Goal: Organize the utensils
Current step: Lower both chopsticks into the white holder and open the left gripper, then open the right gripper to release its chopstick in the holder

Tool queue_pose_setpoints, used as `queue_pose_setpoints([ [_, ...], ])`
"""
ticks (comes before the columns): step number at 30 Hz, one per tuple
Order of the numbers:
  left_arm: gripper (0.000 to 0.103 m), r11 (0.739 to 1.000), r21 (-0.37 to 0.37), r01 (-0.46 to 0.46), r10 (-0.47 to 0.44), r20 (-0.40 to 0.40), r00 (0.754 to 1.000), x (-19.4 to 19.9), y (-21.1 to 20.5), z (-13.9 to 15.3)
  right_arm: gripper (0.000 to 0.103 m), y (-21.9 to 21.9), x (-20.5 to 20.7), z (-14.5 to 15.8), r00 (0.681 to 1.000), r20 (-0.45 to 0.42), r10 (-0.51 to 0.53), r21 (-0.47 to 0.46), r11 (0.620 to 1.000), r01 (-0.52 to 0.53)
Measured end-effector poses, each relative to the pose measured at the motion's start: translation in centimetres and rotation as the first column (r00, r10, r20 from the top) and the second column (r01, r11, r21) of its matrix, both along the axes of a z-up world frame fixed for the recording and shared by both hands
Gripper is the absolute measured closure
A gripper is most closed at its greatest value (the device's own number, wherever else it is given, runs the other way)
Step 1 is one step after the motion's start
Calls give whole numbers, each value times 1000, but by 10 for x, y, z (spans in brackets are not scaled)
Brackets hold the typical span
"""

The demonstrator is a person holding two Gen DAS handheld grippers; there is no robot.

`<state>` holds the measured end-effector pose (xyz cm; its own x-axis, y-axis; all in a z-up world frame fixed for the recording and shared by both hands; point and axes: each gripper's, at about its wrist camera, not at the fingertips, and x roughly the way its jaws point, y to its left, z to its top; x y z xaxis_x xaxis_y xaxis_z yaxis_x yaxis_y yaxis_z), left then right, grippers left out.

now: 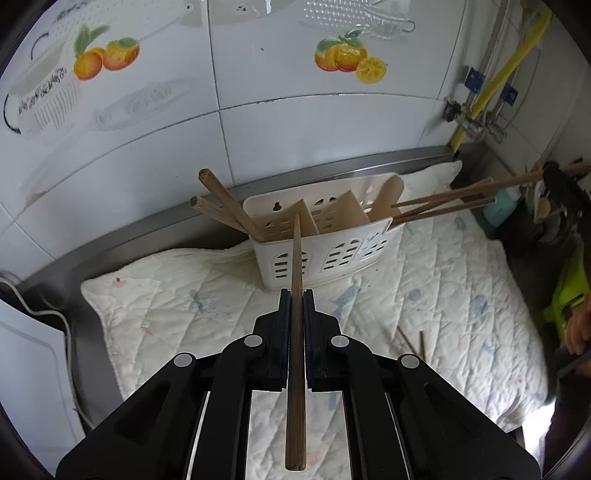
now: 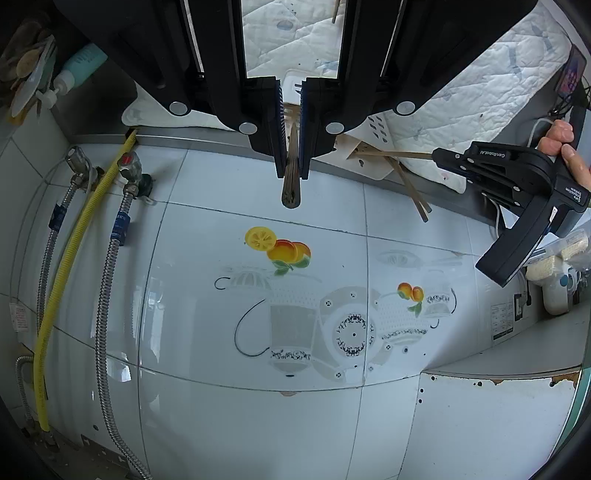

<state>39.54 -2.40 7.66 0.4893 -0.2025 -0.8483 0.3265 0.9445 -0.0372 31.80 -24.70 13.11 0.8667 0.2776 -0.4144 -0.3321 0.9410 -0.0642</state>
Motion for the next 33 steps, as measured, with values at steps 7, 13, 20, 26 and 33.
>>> queue_pose_setpoints([
  [7,98,999,-43,-21,22,25,999,7,3,4,97,-1,3,1,1000,5,-4,17,1000,4],
  [13,98,996,-80,-27,31,57,998,19,-5,6,97,1,8,0,1000,5,-3,13,1000,3],
  [20,96,992,-118,-51,62,89,994,39,-6,1,97,6,26,-12,999,-33,2,19,1000,-1],
  [26,95,984,-166,-63,81,102,991,48,-3,-3,97,10,45,-28,995,-95,3,12,1000,-2],
  [33,84,981,-189,-53,78,126,989,46,-4,1,96,9,60,-41,990,-137,-16,7,1000,18],
])
